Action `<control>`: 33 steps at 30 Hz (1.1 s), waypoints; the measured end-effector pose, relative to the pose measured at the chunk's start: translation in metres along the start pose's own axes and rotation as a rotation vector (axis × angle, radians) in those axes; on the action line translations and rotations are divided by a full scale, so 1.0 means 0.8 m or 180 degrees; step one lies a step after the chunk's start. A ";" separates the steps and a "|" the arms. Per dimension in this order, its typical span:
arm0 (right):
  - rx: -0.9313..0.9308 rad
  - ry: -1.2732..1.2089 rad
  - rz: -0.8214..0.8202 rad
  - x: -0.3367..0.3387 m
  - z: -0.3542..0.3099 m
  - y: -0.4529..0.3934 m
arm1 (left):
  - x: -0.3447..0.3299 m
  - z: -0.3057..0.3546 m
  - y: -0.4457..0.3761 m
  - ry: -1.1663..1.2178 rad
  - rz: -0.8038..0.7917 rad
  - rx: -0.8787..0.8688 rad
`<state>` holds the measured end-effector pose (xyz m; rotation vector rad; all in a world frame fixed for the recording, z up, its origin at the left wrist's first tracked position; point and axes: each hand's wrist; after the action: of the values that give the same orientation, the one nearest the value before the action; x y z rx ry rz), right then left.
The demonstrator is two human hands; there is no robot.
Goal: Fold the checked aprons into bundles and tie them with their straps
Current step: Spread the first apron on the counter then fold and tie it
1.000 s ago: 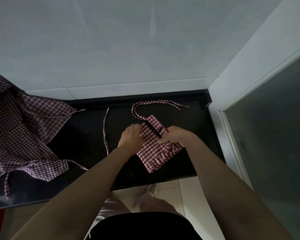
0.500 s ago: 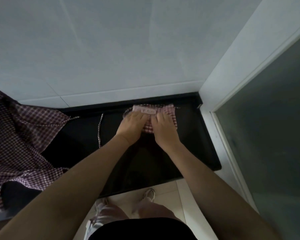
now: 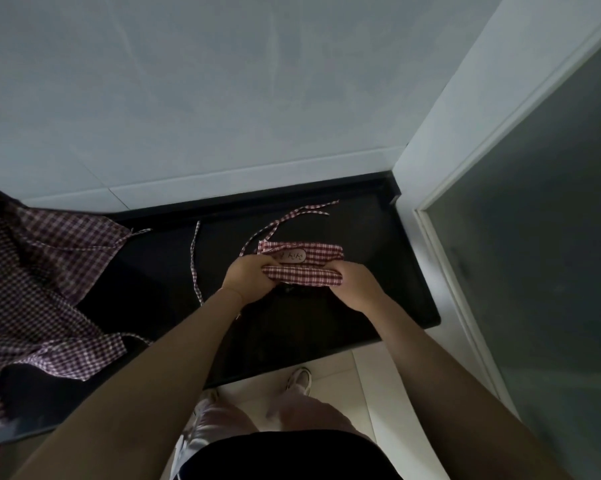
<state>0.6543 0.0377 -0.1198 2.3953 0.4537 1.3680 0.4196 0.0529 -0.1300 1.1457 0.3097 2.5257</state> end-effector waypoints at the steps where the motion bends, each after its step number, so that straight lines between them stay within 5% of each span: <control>1: -0.0079 -0.0193 -0.0066 0.005 0.004 0.000 | 0.001 -0.001 -0.002 0.0216 0.0014 0.0094; 9: -0.0696 -0.1612 -0.0382 0.021 0.007 -0.011 | 0.015 0.009 -0.006 0.2044 -0.0022 0.0794; 12: -0.0695 -0.1445 -0.0128 0.022 -0.002 -0.020 | 0.013 0.009 -0.011 0.2321 -0.0014 0.1150; 22: -0.0997 -0.0478 0.0487 0.001 -0.019 -0.054 | -0.002 0.019 -0.039 0.1309 0.0722 0.1350; 25: -0.0459 0.0232 0.0927 0.011 -0.038 -0.063 | -0.002 0.024 -0.045 0.1116 0.0770 0.1468; 28: 0.0124 0.0482 0.0236 0.018 -0.059 -0.072 | -0.001 0.025 -0.048 0.0934 0.0758 0.1464; 30: -0.0127 0.0430 -0.0350 0.010 -0.058 -0.077 | 0.000 0.026 -0.049 0.0815 0.0663 0.1432; 33: -0.0525 0.0201 -0.0505 -0.005 -0.048 -0.073 | 0.001 0.040 -0.046 0.0229 0.0732 0.1197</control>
<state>0.6128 0.0935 -0.1306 2.1417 0.5146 1.3581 0.4520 0.0888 -0.1213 1.2886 0.7364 2.7931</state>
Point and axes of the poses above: each hand's wrist, its own y-axis away from the middle knuckle, its own x-axis out of the back of the hand, z = x × y, and after that the axes turned 3 degrees about -x, right-handed
